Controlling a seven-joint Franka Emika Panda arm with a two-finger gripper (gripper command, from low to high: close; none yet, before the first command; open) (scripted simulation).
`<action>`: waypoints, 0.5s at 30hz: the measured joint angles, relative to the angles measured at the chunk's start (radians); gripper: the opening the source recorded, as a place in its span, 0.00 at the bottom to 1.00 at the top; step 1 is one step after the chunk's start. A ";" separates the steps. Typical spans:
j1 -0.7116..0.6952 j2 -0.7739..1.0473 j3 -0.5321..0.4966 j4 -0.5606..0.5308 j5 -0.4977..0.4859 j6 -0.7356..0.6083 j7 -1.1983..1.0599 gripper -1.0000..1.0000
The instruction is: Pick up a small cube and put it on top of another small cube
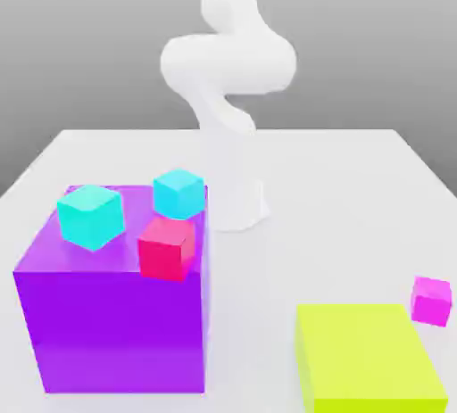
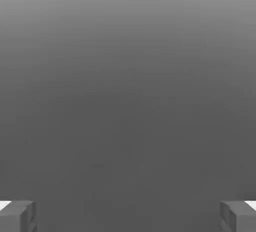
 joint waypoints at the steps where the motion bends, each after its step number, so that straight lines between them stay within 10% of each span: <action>1: 0.028 0.039 0.003 -0.010 0.011 0.018 -0.026 0.50; 15: 0.318 0.549 0.147 -0.144 0.081 0.246 -0.307 0.50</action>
